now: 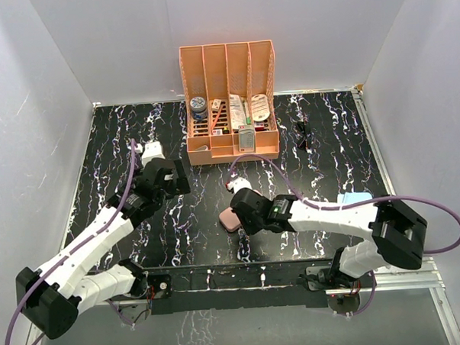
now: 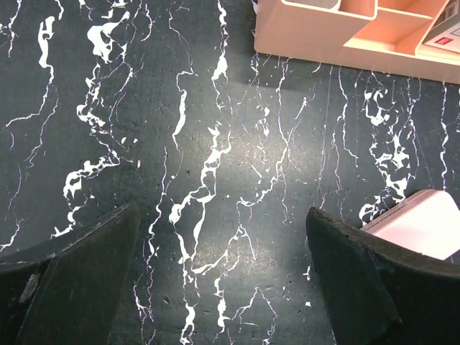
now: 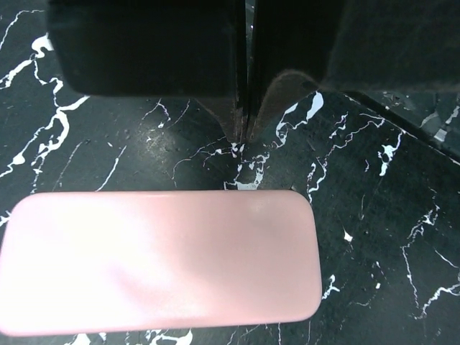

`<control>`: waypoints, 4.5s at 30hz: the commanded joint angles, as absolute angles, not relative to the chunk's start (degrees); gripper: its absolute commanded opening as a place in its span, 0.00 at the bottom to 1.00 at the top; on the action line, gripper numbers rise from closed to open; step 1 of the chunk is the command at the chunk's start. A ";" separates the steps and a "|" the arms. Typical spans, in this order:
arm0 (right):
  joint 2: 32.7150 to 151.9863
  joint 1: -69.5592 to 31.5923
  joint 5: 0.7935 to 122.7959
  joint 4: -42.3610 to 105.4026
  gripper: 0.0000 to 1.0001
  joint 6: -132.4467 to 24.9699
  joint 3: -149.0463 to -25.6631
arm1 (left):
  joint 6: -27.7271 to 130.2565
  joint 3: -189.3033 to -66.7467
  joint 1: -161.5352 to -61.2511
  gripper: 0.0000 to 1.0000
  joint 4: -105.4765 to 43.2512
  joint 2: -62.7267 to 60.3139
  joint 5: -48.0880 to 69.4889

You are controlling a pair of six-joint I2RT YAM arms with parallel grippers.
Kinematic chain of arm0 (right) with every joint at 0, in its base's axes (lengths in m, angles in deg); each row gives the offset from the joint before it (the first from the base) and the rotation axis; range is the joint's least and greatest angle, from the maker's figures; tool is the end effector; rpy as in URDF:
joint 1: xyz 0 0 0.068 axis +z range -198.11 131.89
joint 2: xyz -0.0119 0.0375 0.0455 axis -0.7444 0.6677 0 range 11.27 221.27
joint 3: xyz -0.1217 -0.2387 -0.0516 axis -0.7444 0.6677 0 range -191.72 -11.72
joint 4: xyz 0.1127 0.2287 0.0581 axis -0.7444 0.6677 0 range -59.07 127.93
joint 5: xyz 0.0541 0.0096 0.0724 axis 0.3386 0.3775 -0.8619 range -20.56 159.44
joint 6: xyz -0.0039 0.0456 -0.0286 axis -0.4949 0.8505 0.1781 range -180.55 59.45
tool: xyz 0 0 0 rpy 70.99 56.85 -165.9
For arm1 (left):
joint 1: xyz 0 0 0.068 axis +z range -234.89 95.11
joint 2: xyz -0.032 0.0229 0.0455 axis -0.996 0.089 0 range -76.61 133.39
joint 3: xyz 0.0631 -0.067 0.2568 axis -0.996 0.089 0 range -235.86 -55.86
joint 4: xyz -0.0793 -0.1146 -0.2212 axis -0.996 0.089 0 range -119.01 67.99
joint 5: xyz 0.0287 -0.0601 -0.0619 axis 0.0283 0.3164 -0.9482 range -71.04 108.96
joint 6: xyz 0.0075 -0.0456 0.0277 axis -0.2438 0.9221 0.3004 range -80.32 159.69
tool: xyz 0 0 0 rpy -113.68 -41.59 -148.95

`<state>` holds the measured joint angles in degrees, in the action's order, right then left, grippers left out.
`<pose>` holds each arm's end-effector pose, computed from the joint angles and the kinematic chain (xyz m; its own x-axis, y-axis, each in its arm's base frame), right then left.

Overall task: Organize the sunglasses
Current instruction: Pick up the sunglasses case from the center of the board.

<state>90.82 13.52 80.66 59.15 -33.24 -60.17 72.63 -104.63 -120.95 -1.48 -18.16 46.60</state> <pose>0.1336 0.2329 0.2042 -0.7374 -0.4186 -0.5301 -0.5375 0.8389 0.0852 0.1855 -0.1147 0.2926 -0.5313 -0.2091 -0.8210 -0.0789 0.9771 -0.1978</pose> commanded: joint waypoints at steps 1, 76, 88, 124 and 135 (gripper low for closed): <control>92.83 14.63 82.39 54.72 0.00 -31.95 -60.34 | 73.91 -105.35 -119.61 0.99 0.90 -20.82 44.65; 106.76 -0.21 81.75 58.50 0.54 -39.37 -85.63 | 83.18 -101.01 -118.73 0.99 3.00 -21.07 43.97; 105.11 -0.28 84.65 71.33 0.71 -36.38 -87.41 | 86.61 -96.74 -118.80 0.99 -2.52 -19.15 44.91; 110.07 -6.24 74.90 71.13 0.89 -35.50 -79.39 | 85.12 -89.93 -118.79 0.99 -11.77 -15.11 41.35; 113.97 -6.93 74.69 70.35 0.87 -36.21 -80.17 | 85.21 -89.13 -118.79 0.99 -12.56 -14.64 40.95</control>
<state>113.11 -6.40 74.78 72.44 -36.11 -79.27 85.53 -89.79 -119.11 -12.32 -14.86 41.11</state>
